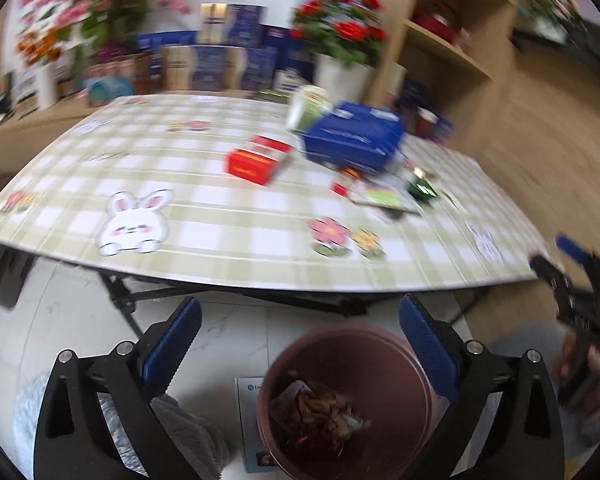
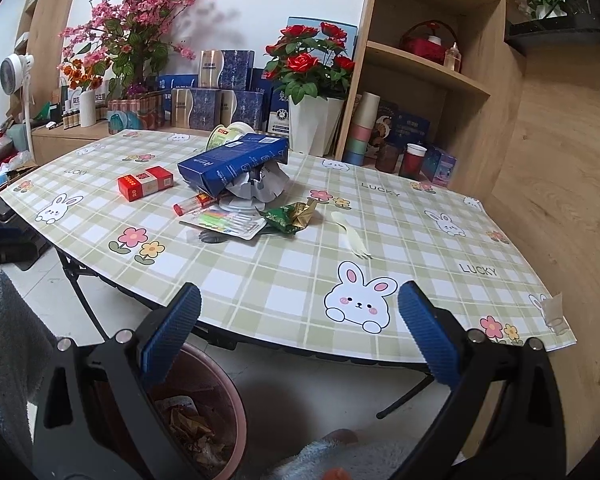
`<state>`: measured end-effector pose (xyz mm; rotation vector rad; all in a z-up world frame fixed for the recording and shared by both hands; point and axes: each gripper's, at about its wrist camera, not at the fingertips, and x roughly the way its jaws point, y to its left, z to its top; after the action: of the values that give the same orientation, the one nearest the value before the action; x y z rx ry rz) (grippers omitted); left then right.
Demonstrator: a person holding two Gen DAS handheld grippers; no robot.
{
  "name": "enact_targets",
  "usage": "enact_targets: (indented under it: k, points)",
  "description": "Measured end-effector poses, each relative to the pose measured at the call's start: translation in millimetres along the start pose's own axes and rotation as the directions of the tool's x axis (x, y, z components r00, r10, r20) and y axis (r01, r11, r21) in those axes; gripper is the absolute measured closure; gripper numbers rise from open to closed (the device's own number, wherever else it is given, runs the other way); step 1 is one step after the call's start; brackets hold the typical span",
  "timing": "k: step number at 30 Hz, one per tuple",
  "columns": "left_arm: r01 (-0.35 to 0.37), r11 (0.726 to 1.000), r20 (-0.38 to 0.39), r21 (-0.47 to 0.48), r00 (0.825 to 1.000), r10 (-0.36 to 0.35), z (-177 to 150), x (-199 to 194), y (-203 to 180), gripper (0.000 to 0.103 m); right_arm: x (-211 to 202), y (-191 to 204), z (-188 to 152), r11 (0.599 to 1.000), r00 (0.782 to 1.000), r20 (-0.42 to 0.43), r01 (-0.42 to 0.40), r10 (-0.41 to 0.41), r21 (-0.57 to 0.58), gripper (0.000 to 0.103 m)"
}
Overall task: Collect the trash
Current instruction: 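Move both tools back toward the table, then grasp the red cigarette box with the left tool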
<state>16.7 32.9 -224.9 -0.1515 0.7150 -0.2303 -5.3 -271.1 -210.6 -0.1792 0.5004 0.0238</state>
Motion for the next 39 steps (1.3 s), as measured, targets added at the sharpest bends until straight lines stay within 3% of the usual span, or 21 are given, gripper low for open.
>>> enact_targets:
  k: [6, 19, 23, 27, 31, 39]
  points:
    - [-0.028, 0.996, 0.012, -0.089, 1.000, 0.029, 2.5, -4.0, 18.6, 0.006, 1.7, 0.1, -0.6, 1.000, 1.000, -0.008, 0.000, 0.000, 0.001, 0.006]
    - [-0.031, 0.996, -0.007, -0.087, 1.000, 0.030, -1.1, -1.6, 17.4, 0.006, 6.0, 1.6, -0.7, 1.000, 0.999, -0.034, -0.009, 0.009, -0.006, 0.006]
    - [-0.052, 0.995, 0.004, -0.085, 0.999, 0.052, -0.2, -2.3, 16.1, 0.006, 12.4, -1.4, 1.8, 0.999, 0.997, -0.067, -0.046, 0.046, 0.006, 0.006]
    - [-0.059, 0.997, -0.002, -0.055, 0.998, 0.059, 3.2, 1.3, 11.9, 0.006, 21.0, -10.8, 6.1, 0.996, 0.993, -0.096, -0.067, 0.072, 0.056, 0.006]
    - [-0.052, 0.999, 0.014, -0.011, 0.999, 0.052, 18.0, 4.2, 10.8, 0.006, 35.2, -25.6, 13.1, 0.980, 0.981, -0.112, -0.144, 0.160, 0.140, 0.006]
    - [-0.053, 0.993, -0.015, 0.108, 0.998, 0.055, 76.1, 43.1, 16.0, 0.006, 72.1, -45.2, 38.2, 0.970, 0.981, -0.112, -0.132, 0.157, 0.204, 0.006]
